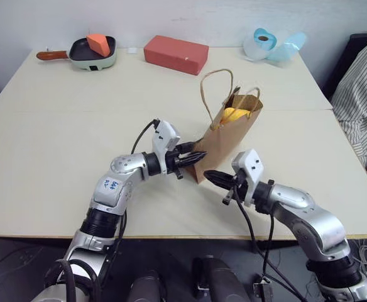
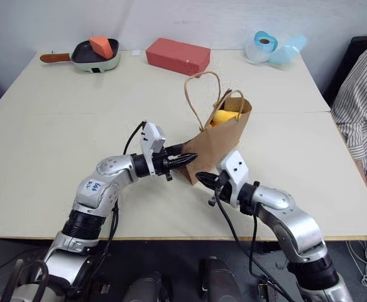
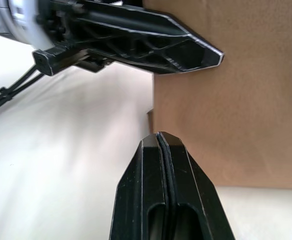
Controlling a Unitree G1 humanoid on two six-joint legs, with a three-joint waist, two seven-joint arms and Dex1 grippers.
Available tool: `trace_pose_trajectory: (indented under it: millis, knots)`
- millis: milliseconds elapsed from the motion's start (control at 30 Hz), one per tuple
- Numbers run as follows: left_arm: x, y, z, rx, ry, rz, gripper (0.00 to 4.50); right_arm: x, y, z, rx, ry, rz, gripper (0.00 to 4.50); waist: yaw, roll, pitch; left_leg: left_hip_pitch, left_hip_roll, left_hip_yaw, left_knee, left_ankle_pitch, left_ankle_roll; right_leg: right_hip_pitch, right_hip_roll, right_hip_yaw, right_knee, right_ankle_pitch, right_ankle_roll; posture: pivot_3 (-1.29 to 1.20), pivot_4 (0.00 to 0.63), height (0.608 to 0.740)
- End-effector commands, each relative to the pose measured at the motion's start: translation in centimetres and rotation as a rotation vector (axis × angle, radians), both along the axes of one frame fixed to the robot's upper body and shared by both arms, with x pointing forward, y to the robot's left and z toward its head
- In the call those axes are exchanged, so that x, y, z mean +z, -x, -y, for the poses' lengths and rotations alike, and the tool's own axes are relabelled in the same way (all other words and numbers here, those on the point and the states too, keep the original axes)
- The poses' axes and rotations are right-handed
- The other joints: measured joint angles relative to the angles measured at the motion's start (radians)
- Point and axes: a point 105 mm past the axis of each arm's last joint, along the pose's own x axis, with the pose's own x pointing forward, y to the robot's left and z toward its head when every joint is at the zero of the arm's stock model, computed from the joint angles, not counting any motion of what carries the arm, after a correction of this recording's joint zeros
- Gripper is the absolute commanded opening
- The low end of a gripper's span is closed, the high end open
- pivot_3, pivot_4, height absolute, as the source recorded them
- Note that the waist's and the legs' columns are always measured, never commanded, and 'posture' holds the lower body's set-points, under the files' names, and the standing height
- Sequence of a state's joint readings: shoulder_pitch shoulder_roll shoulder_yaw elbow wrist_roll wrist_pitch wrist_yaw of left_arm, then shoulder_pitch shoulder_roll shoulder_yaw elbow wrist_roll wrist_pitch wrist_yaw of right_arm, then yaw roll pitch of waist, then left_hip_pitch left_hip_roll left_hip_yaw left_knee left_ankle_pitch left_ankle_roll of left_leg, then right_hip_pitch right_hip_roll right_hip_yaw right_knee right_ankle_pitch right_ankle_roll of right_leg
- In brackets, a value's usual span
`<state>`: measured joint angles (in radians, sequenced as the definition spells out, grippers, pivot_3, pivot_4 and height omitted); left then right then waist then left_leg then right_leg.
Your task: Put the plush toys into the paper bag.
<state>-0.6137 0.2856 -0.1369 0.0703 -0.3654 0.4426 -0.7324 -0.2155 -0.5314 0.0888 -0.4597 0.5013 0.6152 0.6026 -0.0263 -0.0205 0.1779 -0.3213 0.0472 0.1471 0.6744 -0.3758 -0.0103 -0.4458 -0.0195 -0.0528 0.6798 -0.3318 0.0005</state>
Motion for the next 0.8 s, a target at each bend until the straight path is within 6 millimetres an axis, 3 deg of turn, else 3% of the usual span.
trace_pose_trajectory:
  millis: [33, 100, 200, 267, 400, 500, 667, 800]
  knots:
    - [1.8, -0.2, -0.3, -0.066, 0.040, 0.051, 0.51, 3.4, 2.0, 1.8, 0.025, -0.022, 0.112, 0.00, 0.001, 0.000, 0.000, 0.000, 0.000, 0.000, 0.000, 0.000, 0.000, 0.000, 0.000, 0.000, 0.000, 0.000, 0.000, 0.00, 0.150, 0.740]
    - [2.6, 0.1, -1.4, -0.160, 0.062, 0.043, 0.02, 5.0, 4.1, 3.7, 0.048, -0.011, 0.135, 0.00, 0.002, 0.000, 0.000, 0.000, 0.000, 0.000, 0.000, 0.000, 0.000, 0.000, 0.000, -0.001, 0.000, 0.000, 0.000, 0.00, 0.150, 0.740]
    - [3.6, 1.5, -3.0, -0.350, 0.066, 0.008, 0.02, 7.8, 7.1, 6.1, 0.093, -0.081, 0.114, 0.00, -0.004, -0.001, 0.001, 0.000, 0.000, 0.000, -0.001, 0.000, 0.000, 0.000, 0.000, -0.001, -0.001, 0.000, 0.000, 0.00, 0.150, 0.740]
    - [3.2, 1.9, -4.3, -0.449, -0.045, 0.036, 0.02, 10.0, 9.2, 8.5, 0.097, -0.106, 0.090, 0.00, -0.002, -0.001, 0.001, 0.001, 0.000, -0.001, -0.001, 0.000, 0.000, 0.001, 0.001, -0.001, 0.000, 0.000, 0.000, 0.00, 0.150, 0.740]
    - [1.6, 1.6, -5.8, -0.568, -0.239, 0.086, 0.02, 10.8, 10.9, 11.9, 0.004, 0.033, 0.060, 0.00, 0.001, -0.002, 0.000, 0.003, 0.000, -0.001, -0.001, -0.001, 0.000, 0.004, 0.002, 0.000, -0.002, 0.000, 0.000, 0.00, 0.150, 0.740]
    - [1.5, 0.9, -6.0, -0.606, -0.286, 0.130, 0.00, 11.2, 11.7, 13.0, -0.016, 0.049, 0.036, 0.56, 0.001, -0.005, 0.002, 0.002, 0.000, -0.001, -0.001, -0.001, 0.001, 0.005, 0.002, 0.001, -0.003, 0.000, 0.000, 0.00, 0.150, 0.740]
    - [1.0, -0.2, -6.1, -0.572, -0.322, 0.109, 0.00, 10.6, 11.9, 12.5, 0.002, 0.086, 0.019, 2.24, -0.001, -0.009, 0.002, 0.002, 0.000, -0.001, -0.002, -0.001, 0.001, 0.005, 0.002, 0.001, -0.004, 0.000, 0.000, 0.00, 0.150, 0.740]
    - [2.3, -0.2, -8.1, -0.475, -0.292, 0.053, 1.02, 9.9, 10.9, 12.5, 0.018, 0.114, 0.018, 3.64, -0.006, -0.009, 0.003, 0.002, 0.000, -0.001, -0.002, -0.001, 0.001, 0.004, 0.002, 0.001, -0.003, 0.000, 0.000, 0.00, 0.150, 0.740]
